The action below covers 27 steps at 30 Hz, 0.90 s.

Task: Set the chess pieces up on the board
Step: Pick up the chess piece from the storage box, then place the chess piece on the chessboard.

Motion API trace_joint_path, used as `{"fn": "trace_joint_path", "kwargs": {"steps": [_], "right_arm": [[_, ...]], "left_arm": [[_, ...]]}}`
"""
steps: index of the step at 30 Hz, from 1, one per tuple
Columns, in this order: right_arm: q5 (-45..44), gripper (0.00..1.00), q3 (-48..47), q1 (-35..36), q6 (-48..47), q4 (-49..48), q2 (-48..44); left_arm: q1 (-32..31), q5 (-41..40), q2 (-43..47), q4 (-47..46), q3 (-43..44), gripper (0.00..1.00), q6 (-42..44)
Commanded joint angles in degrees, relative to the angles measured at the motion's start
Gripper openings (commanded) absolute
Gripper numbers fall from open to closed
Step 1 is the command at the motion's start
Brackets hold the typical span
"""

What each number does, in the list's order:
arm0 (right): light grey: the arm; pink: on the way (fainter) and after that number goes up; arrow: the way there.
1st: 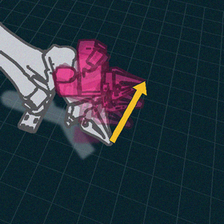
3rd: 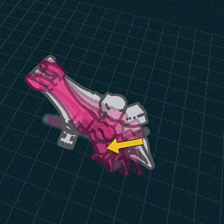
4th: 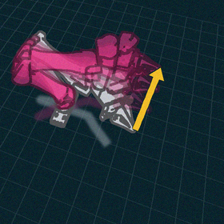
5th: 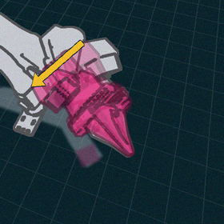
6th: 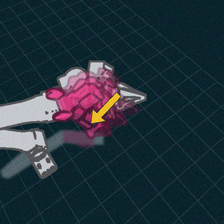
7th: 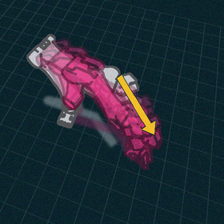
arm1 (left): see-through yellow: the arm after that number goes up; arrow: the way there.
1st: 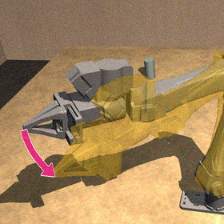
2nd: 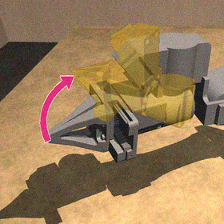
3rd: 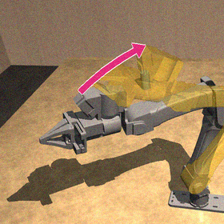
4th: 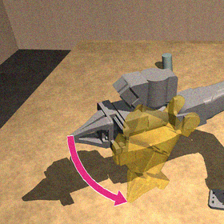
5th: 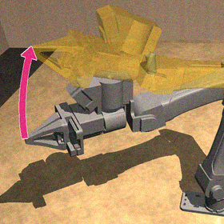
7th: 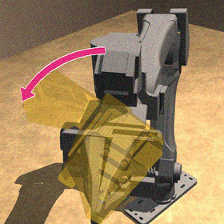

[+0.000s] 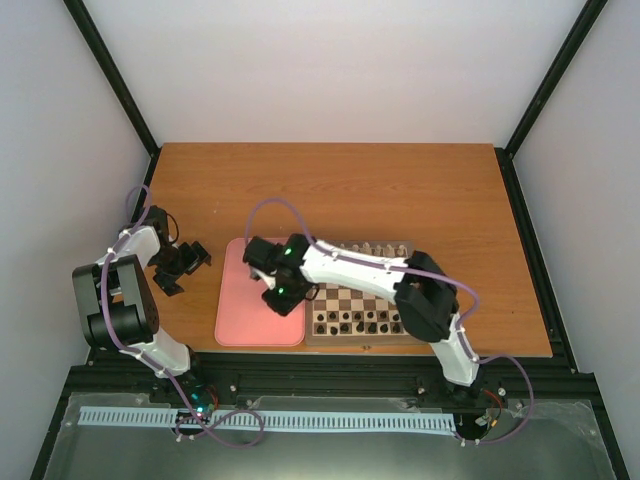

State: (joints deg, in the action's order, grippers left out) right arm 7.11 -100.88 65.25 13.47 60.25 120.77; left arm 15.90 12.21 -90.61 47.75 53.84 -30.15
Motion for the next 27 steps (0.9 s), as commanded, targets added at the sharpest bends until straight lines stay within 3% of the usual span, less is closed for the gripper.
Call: {"fn": "trace_joint_path", "kwargs": {"steps": [1, 10, 15, 27], "right_arm": [[-5.58, 0.05, 1.39, -4.61, 2.83, 2.62, -10.15], [-5.74, 0.05, 26.47, -16.62, 7.63, 5.9, -33.66], [-7.53, 0.05, 34.56, -19.19, 11.39, 11.94, -43.56], [-6.22, 0.06, 46.79, -22.36, 17.39, 13.13, -54.25]], "left_arm": [[-0.25, -0.11, 0.6, -0.32, 0.21, 1.0, 0.45], [-0.26, -0.2, 0.84, 0.06, 0.35, 1.0, 0.53], [-0.25, -0.34, 0.64, -0.03, 0.04, 1.0, 0.53], [-0.25, -0.54, -0.47, -0.55, -0.15, 1.0, 0.53]]}}
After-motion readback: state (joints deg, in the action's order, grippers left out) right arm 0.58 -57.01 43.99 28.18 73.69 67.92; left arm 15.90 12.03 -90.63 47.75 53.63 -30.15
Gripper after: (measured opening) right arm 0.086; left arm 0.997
